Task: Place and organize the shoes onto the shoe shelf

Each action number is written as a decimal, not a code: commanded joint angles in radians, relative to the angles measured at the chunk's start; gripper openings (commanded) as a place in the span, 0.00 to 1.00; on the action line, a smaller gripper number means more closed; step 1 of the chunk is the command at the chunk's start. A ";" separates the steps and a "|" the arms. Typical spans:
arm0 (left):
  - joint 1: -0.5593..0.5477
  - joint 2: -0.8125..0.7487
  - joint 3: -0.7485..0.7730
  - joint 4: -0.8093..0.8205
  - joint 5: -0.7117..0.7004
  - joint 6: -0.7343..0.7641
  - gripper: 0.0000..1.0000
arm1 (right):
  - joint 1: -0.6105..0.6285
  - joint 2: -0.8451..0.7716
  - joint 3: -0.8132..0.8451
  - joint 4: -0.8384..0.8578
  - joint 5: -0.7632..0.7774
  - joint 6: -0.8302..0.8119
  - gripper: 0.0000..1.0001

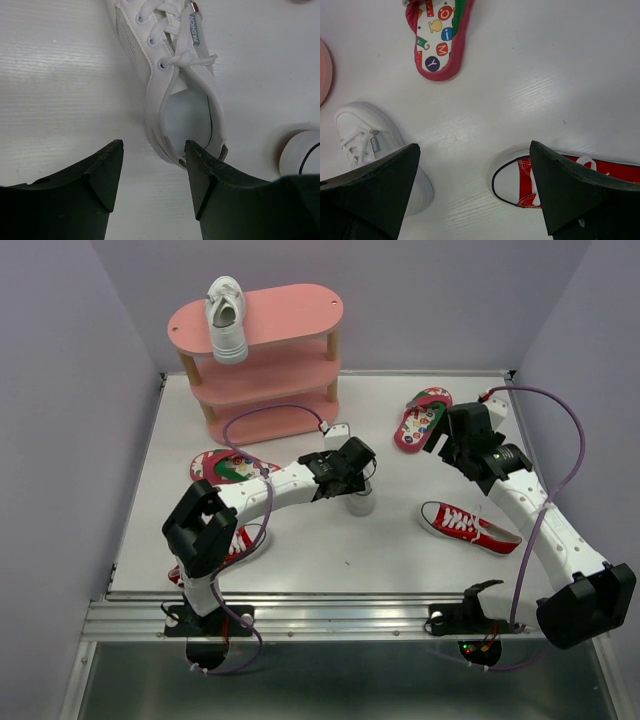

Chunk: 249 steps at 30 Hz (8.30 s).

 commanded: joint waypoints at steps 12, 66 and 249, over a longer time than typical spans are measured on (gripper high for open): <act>-0.012 0.135 0.092 0.033 -0.034 -0.011 0.41 | -0.001 0.013 0.000 0.005 -0.016 -0.018 0.96; 0.336 -0.063 1.040 -0.096 -0.024 0.461 0.00 | -0.001 -0.016 -0.019 0.017 -0.015 0.005 0.97; 0.387 -0.598 -0.609 0.358 0.338 0.349 0.00 | -0.001 -0.003 -0.102 0.078 -0.158 -0.005 1.00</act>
